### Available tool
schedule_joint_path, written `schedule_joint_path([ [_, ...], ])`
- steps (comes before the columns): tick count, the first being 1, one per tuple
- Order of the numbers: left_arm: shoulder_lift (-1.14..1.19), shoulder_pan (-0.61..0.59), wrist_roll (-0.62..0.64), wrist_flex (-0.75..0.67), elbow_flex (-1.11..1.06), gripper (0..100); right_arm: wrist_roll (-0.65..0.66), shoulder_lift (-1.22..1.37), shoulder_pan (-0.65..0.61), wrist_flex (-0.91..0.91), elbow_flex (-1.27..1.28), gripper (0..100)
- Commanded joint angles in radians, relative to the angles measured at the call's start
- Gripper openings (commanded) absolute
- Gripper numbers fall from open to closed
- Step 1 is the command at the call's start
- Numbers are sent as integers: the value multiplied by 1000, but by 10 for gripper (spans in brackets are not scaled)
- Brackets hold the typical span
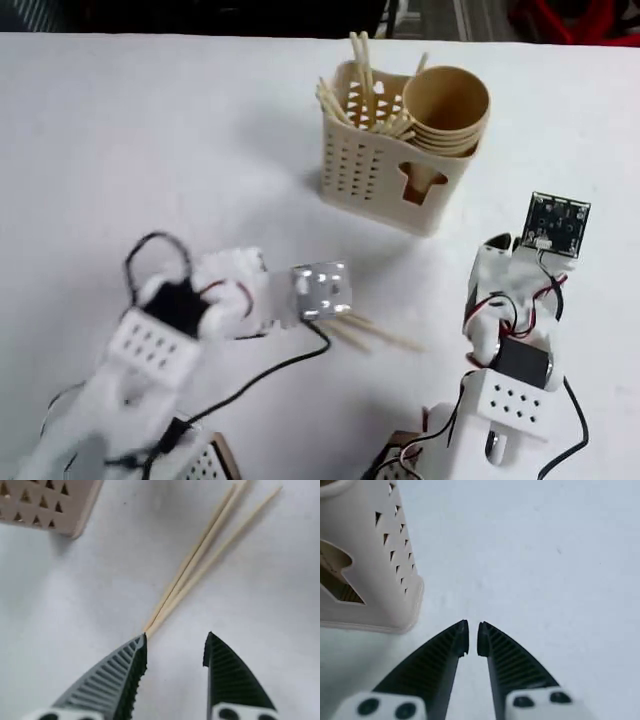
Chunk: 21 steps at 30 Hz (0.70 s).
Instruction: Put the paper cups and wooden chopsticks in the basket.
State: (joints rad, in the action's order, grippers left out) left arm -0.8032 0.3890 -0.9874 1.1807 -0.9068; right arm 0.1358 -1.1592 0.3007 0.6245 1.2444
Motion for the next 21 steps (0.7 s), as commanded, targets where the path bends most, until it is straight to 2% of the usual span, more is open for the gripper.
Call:
schedule_joint_path([
  [1,255,77,-20,2,164,199,-11,-21,12,-21,-8,49],
  [10,723,176,-54,-2,408,196,-11,-22,56,-21,-12,49],
  [21,1152,179,-46,40,707,178,-11,-22,56,-22,-12,49],
])
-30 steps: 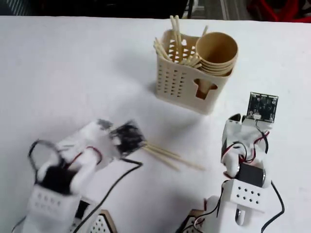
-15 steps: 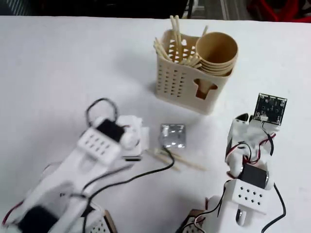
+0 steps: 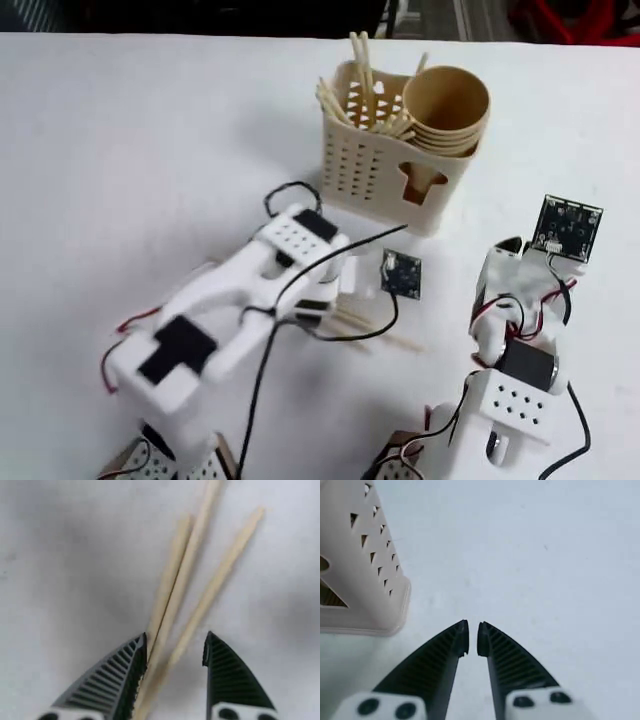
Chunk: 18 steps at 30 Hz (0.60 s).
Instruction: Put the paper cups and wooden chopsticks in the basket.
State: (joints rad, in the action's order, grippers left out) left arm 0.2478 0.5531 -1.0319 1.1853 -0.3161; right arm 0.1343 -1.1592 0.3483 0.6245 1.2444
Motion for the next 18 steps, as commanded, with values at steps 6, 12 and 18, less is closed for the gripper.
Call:
schedule_joint_path([
  [6,229,22,-2,118,247,19,-6,-22,8,-22,-14,49],
  [12,242,18,104,147,255,22,-6,-22,8,-22,-14,49],
  [18,236,18,130,224,264,21,-5,-22,8,-22,-14,49],
])
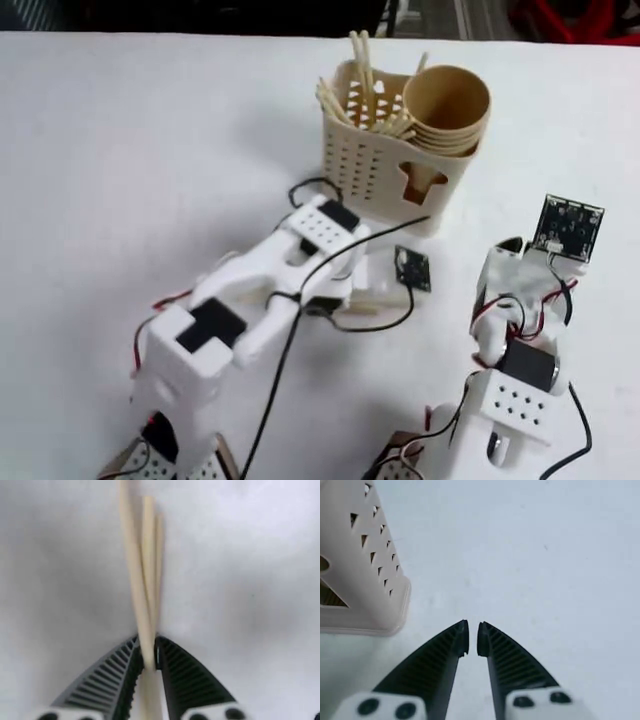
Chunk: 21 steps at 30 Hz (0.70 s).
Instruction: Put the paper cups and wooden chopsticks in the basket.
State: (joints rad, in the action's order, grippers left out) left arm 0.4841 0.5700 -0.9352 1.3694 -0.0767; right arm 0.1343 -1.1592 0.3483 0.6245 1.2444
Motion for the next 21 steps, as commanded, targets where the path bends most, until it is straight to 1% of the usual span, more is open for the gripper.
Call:
schedule_joint_path([
  [1,-13,-1,51,46,23,21,-5,-22,8,-22,-14,49],
  [4,-85,-15,87,66,8,21,-5,-22,8,-22,-14,49],
  [9,-239,-71,126,120,5,21,-5,-22,8,-22,-14,49],
  [15,-380,-142,127,195,12,21,-5,-22,8,-22,-14,49],
  [21,-538,-150,130,235,14,21,-5,-22,8,-22,-14,49],
])
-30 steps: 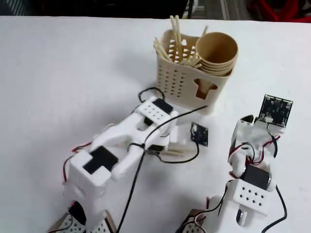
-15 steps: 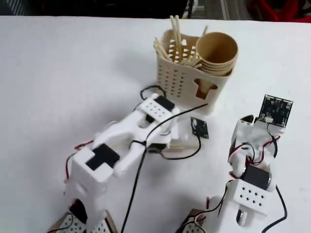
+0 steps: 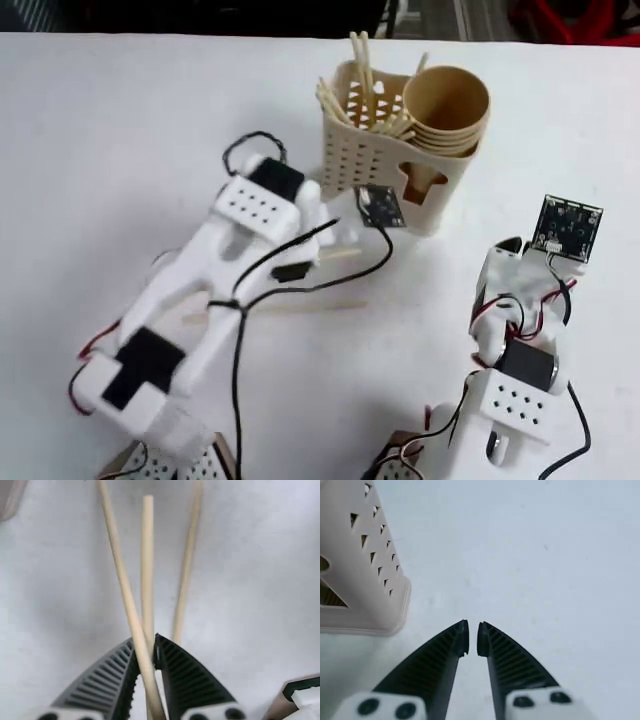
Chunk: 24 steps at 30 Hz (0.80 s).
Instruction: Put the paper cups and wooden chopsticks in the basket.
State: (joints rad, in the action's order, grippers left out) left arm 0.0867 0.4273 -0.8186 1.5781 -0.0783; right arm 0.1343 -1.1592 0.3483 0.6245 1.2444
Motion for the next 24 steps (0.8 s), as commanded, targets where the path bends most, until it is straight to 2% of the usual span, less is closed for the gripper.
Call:
schedule_joint_path([
  [1,-168,-5,23,26,15,21,-5,-22,8,-22,-14,49],
  [10,-380,-10,89,25,26,21,-6,-22,8,-22,-14,49],
  [21,-490,5,247,94,318,21,-5,-22,8,-22,-14,49],
  [24,-490,59,270,92,364,21,-3,-22,8,-22,-14,49],
])
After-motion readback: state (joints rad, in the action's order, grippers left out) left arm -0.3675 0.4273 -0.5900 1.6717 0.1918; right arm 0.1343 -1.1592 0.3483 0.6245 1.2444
